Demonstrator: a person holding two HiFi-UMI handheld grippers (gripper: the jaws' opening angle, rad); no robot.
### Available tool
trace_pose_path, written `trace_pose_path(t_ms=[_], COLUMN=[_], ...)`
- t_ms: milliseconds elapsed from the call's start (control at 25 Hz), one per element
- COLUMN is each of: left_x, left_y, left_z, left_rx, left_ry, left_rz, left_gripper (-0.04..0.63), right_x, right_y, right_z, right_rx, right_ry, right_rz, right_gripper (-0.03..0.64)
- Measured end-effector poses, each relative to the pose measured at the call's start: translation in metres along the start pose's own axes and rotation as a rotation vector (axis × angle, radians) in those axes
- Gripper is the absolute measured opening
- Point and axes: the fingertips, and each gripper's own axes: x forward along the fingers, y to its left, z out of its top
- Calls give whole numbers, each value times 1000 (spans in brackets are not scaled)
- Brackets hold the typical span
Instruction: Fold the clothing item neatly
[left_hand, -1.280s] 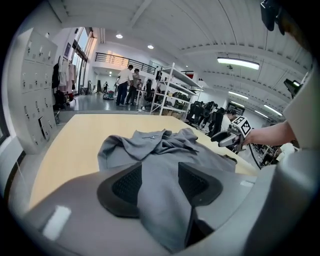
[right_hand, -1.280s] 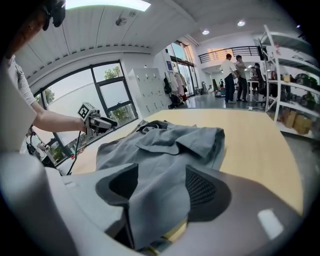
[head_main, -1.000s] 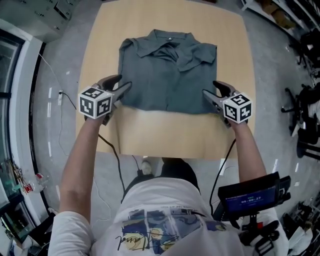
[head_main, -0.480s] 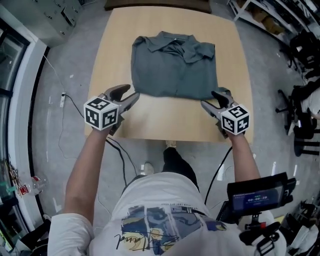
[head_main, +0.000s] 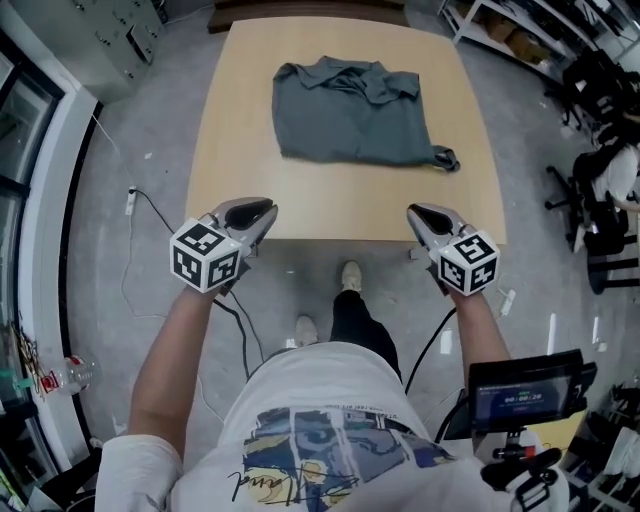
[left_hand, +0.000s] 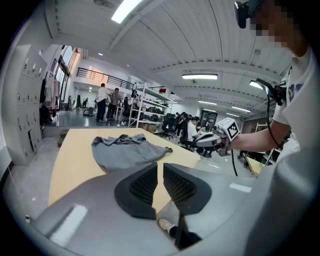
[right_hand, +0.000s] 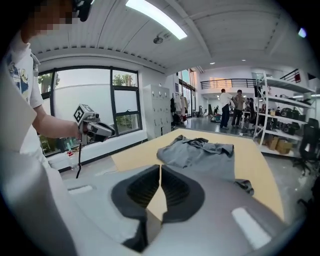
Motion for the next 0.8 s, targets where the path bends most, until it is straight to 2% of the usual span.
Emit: trace_pose_path(t_ms=[120,440,800], left_x=[-16,-39,-40], left_y=[-23,-86,-157], left_z=[-4,-5,-9], left_rx=[3,-12,2], left_ry=[-23,-47,-44], left_rz=[-16,-65,-111], left_gripper=[6,6,6], right_x=[-16,-49,-89], right_y=[28,77,117], right_z=[-4,-8,-12], right_rx=[10,34,-16], right_ry=[-3,-14,-7], right_rz=[7,32,88], right_gripper=[3,3,3])
